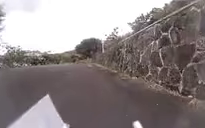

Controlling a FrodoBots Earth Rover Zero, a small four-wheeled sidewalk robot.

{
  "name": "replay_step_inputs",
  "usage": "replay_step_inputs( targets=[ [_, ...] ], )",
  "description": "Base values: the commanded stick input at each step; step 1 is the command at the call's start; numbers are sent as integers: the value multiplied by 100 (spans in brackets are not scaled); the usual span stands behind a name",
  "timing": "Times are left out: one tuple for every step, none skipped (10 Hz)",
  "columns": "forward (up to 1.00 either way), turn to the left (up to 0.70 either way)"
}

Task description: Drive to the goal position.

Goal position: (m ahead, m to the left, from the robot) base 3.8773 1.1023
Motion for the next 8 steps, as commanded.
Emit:
replay_step_inputs(
  targets=[
    [100,0],
    [100,0],
    [100,0],
    [100,0],
    [100,0],
    [100,0],
    [100,0],
    [100,0]
  ],
)
